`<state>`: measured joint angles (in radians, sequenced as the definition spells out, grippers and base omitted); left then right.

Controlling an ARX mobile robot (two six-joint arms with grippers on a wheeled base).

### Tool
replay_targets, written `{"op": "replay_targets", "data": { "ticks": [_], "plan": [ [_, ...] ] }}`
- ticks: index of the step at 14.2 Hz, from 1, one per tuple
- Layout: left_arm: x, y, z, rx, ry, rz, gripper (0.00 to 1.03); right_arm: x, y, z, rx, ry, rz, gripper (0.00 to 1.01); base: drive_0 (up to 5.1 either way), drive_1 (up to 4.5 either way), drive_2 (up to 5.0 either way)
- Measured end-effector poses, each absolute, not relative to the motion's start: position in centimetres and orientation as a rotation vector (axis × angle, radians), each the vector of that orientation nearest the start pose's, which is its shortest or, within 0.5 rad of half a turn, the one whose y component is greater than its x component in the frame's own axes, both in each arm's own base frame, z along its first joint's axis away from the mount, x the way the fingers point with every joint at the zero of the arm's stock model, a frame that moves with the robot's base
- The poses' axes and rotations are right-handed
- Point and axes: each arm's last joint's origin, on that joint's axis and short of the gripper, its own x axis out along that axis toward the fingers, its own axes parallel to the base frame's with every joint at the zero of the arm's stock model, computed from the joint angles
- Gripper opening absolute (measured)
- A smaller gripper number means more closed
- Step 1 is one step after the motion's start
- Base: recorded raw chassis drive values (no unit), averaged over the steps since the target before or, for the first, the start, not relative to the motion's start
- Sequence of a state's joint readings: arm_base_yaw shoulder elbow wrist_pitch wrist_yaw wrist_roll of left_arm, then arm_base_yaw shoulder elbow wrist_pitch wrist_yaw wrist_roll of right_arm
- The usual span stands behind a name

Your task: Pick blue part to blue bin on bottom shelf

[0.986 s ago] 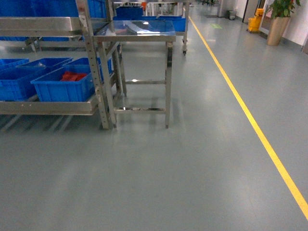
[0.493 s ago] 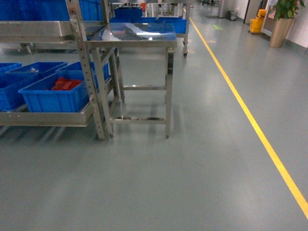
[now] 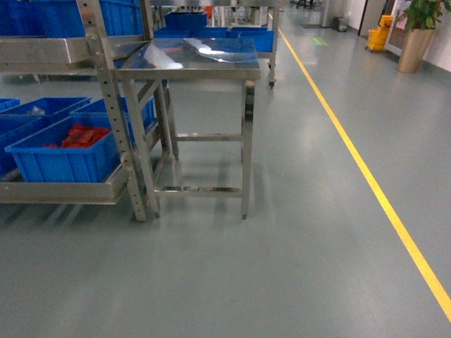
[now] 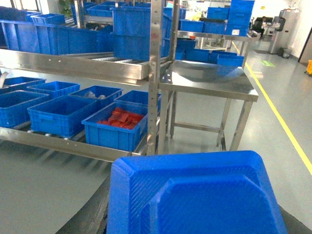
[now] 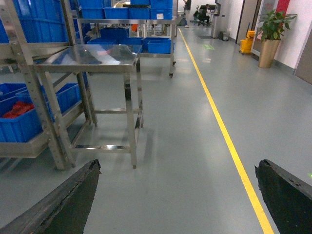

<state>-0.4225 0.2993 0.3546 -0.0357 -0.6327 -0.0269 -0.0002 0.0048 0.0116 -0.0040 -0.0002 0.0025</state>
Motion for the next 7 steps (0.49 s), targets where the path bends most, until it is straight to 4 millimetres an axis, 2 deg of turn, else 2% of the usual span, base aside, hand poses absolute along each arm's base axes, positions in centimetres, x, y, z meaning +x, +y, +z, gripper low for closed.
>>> {"op": "replay_targets", "data": {
  "ticks": [7],
  "plan": [
    [9.82,-2.52,25.67,-0.037,-0.021,0.214,0.44,9.73,0.00,16.68,0.003,-0.004,0.000,0.98,0.0,4.15,-4.2]
  ]
}}
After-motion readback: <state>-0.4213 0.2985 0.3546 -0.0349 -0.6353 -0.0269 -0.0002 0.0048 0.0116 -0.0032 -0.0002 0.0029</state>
